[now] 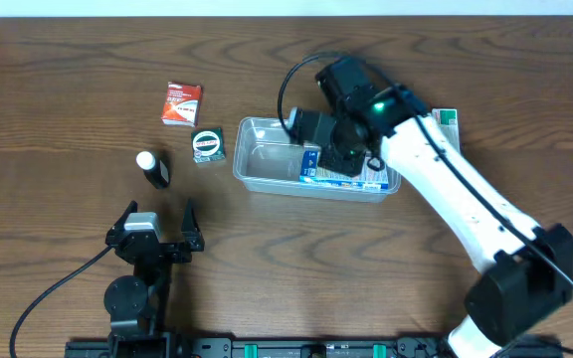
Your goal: Pack container
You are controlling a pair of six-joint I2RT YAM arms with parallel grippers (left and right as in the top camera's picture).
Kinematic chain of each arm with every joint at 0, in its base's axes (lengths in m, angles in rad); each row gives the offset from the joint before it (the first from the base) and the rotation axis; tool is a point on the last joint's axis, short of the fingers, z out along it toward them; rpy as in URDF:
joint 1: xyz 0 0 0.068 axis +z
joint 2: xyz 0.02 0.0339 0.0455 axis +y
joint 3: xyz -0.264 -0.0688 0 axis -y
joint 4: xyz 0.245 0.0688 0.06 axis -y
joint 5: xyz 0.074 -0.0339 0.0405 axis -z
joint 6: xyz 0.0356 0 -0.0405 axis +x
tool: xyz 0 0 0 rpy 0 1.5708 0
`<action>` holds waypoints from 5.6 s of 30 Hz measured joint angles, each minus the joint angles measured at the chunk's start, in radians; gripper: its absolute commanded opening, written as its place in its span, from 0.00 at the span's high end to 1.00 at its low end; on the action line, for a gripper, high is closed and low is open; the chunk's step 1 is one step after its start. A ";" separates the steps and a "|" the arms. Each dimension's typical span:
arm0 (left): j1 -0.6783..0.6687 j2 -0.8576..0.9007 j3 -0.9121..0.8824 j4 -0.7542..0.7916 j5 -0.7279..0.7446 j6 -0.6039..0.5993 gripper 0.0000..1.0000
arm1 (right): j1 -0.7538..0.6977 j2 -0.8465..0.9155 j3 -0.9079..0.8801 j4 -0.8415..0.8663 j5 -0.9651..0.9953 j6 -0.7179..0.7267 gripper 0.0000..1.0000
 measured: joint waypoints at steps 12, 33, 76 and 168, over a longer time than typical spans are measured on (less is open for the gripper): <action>0.000 0.000 0.000 0.000 0.000 0.000 0.02 | -0.013 -0.018 0.009 -0.015 -0.015 0.472 0.99; 0.000 0.000 0.000 0.000 0.000 0.000 0.02 | -0.019 -0.018 -0.225 0.076 -0.030 0.840 0.99; 0.000 0.000 0.000 0.000 0.000 0.000 0.02 | -0.143 -0.024 -0.218 0.114 -0.021 0.737 0.99; 0.000 0.000 0.000 0.000 0.000 0.000 0.02 | -0.681 0.177 -0.296 0.483 -0.087 0.368 0.21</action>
